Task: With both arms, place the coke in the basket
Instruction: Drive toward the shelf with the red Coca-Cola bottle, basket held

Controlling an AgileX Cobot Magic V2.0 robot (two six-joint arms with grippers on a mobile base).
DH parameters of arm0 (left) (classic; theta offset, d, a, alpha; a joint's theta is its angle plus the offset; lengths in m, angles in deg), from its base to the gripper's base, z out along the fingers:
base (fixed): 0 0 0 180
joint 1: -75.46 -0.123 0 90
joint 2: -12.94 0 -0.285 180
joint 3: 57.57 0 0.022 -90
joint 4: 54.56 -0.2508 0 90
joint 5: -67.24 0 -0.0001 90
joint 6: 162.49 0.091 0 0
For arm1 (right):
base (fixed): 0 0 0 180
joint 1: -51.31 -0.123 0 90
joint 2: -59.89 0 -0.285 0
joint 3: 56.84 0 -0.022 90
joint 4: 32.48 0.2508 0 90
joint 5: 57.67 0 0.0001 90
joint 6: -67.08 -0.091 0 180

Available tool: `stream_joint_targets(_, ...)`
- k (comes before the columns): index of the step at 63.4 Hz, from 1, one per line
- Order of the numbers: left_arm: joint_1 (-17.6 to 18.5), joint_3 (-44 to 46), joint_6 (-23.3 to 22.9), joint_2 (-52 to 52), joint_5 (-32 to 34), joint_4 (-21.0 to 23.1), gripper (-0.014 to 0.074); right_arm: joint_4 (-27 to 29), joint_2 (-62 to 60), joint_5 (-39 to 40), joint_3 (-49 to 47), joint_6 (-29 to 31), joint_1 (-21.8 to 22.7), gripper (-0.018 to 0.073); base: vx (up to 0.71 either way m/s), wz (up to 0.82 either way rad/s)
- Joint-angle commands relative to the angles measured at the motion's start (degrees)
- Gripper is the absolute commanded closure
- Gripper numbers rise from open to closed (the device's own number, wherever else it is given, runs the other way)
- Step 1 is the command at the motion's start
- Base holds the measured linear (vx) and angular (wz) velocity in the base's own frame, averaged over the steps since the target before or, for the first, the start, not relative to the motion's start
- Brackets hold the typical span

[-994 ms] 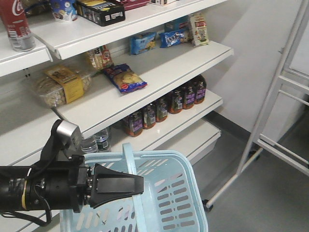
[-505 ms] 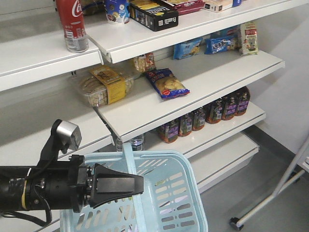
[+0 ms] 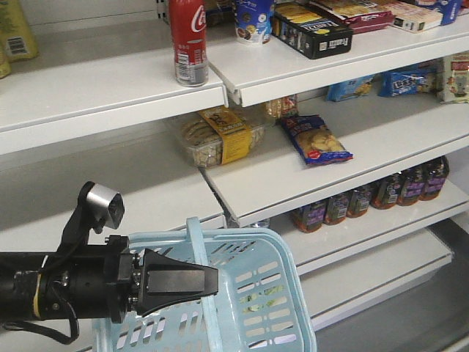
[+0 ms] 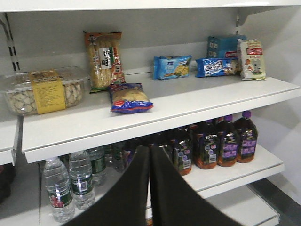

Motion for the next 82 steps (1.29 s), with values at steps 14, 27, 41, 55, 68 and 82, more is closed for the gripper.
stream_joint_targets(14, 0.3, 1.4, 0.6, -1.4, 12.5, 4.2, 0.0604, 0.0, -1.0, 4.0, 0.9, 0.4, -0.1, 0.0564, 0.07, 0.3)
stream_joint_targets(27, 0.3, 1.4, 0.6, -1.4, 12.5, 4.2, 0.0604, 0.0, -1.0, 4.0, 0.9, 0.4, -0.1, 0.0564, 0.07, 0.26)
stream_joint_targets(41, 0.3, 1.4, 0.6, -1.4, 12.5, 4.2, 0.0604, 0.0, -1.0, 4.0, 0.9, 0.4, -0.1, 0.0564, 0.06, 0.22)
stream_joint_targets(55, 0.3, 1.4, 0.6, -1.4, 12.5, 4.2, 0.0604, 0.0, -1.0, 4.0, 0.9, 0.4, -0.1, 0.0564, 0.04, 0.17)
stream_joint_targets(68, 0.3, 1.4, 0.6, -1.4, 12.5, 4.2, 0.0604, 0.0, -1.0, 4.0, 0.9, 0.4, -0.1, 0.0564, 0.03, 0.13)
stream_joint_targets(82, 0.3, 1.4, 0.6, -1.4, 12.5, 4.2, 0.0604, 0.0, -1.0, 4.0, 0.9, 0.4, -0.1, 0.0564, 0.03, 0.12)
